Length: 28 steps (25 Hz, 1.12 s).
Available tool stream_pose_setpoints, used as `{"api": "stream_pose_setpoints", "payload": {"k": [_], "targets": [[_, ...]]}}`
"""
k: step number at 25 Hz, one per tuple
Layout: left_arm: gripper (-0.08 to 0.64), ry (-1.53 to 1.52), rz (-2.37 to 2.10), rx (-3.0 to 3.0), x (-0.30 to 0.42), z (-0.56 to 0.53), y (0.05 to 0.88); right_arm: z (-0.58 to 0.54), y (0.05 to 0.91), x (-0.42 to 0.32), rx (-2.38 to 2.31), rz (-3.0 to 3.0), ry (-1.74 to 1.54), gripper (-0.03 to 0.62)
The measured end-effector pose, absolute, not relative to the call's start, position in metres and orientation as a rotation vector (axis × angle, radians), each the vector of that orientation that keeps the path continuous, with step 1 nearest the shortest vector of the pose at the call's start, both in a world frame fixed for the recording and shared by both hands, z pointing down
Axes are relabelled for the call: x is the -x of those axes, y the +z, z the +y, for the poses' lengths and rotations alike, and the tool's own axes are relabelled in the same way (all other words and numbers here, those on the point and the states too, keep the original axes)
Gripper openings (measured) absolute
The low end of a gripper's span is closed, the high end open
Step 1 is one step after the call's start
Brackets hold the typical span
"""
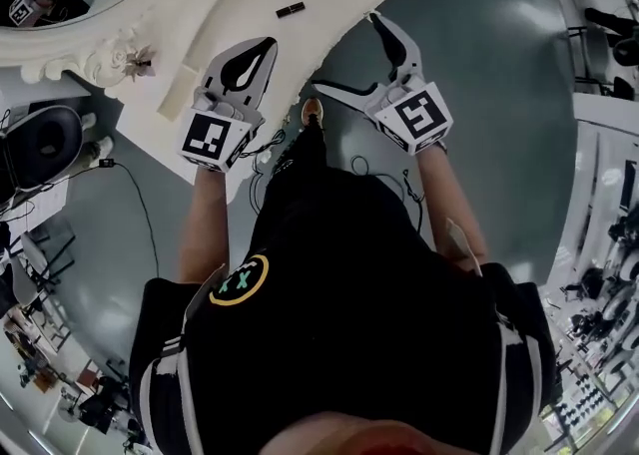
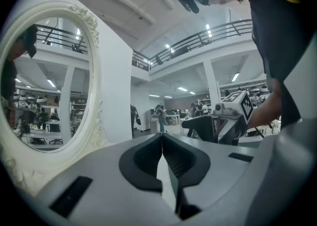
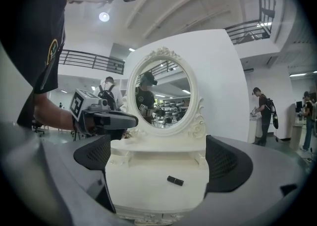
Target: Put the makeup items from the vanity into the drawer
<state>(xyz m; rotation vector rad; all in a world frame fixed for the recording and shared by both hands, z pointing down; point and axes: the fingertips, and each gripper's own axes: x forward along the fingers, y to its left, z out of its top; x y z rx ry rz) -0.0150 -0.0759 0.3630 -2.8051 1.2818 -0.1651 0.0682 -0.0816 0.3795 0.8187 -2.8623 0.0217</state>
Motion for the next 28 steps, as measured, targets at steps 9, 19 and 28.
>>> {"api": "stream_pose_setpoints", "payload": {"k": [9,19,28], "targets": [[0.023,-0.197,1.309,2.807,0.034,-0.152,0.378,-0.166,0.402,-0.034,-0.707,-2.837,0.038,0.598],[0.023,-0.204,1.494,2.799,0.037,-0.183,0.382,-0.22,0.468,-0.003,-0.441,-2.803,0.029,0.598],[0.023,-0.276,1.567,2.751,0.048,-0.196,0.395,-0.254,0.595,0.02,-0.234,-2.578,0.081,0.594]]}}
